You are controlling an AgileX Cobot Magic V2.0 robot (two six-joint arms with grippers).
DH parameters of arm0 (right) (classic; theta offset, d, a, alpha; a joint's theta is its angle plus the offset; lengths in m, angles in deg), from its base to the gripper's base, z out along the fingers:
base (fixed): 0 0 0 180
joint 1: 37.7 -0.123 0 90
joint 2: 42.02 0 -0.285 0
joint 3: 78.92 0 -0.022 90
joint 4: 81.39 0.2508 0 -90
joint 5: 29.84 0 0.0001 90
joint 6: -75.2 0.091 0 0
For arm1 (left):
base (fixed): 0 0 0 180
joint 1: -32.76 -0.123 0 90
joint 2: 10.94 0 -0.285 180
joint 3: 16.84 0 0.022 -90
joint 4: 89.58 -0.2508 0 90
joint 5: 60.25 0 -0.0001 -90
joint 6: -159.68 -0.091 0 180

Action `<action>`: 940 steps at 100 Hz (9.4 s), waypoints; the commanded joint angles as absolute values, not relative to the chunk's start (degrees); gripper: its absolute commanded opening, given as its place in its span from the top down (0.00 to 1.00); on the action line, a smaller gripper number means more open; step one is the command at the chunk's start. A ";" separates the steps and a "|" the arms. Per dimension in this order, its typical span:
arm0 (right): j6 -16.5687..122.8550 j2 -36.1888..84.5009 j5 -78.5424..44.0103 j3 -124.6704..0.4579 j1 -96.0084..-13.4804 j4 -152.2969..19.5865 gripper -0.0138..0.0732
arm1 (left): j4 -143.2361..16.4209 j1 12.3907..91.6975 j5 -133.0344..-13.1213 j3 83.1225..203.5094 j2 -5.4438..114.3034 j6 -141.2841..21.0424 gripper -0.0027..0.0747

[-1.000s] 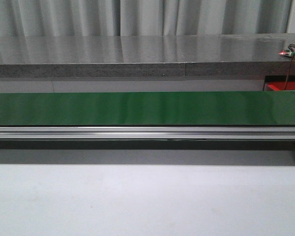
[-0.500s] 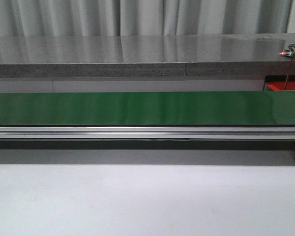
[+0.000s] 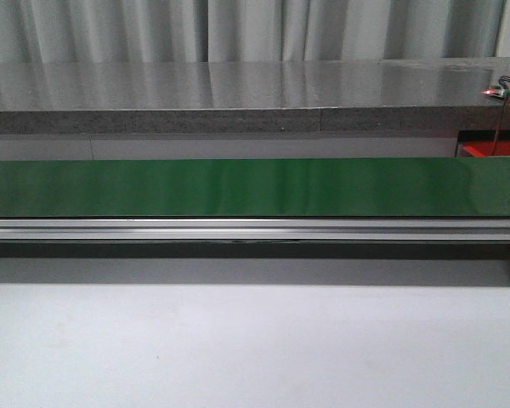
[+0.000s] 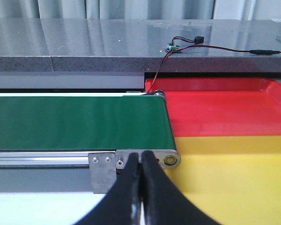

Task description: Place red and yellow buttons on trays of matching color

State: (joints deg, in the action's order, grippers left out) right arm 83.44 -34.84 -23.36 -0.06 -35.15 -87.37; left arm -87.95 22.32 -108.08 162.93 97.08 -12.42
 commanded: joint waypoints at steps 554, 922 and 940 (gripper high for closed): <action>83.20 -35.78 -27.54 -1.08 -35.20 -88.19 0.92 | -82.72 25.66 -111.26 169.08 92.06 -18.22 0.26; 75.64 55.53 29.22 -87.83 -53.44 -79.98 0.22 | -76.52 25.66 -111.82 143.86 49.39 -27.20 0.99; 75.64 58.22 30.38 -89.81 -53.44 -79.57 0.22 | -76.52 25.66 -111.82 143.86 49.39 -27.20 0.99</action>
State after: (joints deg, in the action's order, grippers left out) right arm 76.28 59.27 31.00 -87.28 -53.51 -80.15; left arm -77.76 25.35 -114.99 142.52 49.90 -27.19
